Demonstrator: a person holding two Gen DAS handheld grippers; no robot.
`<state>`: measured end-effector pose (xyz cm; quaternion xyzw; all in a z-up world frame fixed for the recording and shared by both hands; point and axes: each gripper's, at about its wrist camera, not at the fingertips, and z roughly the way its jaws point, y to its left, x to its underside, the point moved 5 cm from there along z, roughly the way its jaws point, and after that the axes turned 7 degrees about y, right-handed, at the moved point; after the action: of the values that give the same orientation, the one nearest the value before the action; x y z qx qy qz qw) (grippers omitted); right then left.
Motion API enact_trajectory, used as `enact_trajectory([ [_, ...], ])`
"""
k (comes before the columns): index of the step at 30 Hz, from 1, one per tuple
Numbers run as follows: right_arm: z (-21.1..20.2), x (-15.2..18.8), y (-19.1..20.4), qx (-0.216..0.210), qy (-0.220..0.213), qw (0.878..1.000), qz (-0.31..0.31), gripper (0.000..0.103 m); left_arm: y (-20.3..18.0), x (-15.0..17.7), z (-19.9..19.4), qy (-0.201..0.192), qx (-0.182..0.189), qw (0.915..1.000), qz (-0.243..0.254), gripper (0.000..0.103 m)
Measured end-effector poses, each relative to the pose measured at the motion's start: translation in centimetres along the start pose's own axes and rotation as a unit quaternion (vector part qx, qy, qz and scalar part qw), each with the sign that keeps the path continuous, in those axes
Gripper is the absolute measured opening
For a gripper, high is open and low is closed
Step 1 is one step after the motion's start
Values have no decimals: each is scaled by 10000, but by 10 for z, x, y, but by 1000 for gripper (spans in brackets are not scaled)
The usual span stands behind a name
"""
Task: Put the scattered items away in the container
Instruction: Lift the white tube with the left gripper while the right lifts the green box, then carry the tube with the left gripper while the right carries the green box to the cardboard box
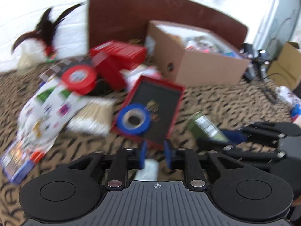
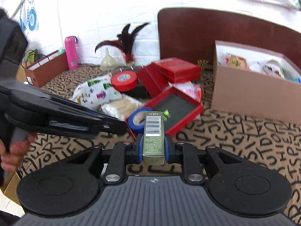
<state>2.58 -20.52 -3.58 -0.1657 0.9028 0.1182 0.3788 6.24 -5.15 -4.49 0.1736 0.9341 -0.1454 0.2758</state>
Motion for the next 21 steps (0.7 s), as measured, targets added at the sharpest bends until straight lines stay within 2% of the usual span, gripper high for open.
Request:
enact_trajectory([
  [3,7,10,3,-66,156,9999,26,25,9,20,13,383,163,9990,-135,50],
  [5,12,17,6,-121,263,9996,26,25,8,27,23,553,119,9984,-93,62],
  [7,16,22,10,-158,348,9993,34,25,6,30,32,534,-31,9986,-33,66],
  [9,17,25,13,-186,394,9990,44,25,4,29,39,495,-71,9987,16,65],
  [10,17,26,14,-186,407,9990,46,25,2,27,42,461,-92,9989,55,54],
  [11,17,27,14,-180,419,9989,48,25,1,25,44,427,-191,9988,172,31],
  [13,17,27,14,-154,436,9989,53,25,-3,22,49,401,-322,9979,384,28],
  [15,16,27,14,-136,434,9989,56,25,-4,23,48,385,-360,9978,397,27],
  [21,13,26,12,-111,409,9991,35,25,-6,20,36,336,-97,9993,149,27],
])
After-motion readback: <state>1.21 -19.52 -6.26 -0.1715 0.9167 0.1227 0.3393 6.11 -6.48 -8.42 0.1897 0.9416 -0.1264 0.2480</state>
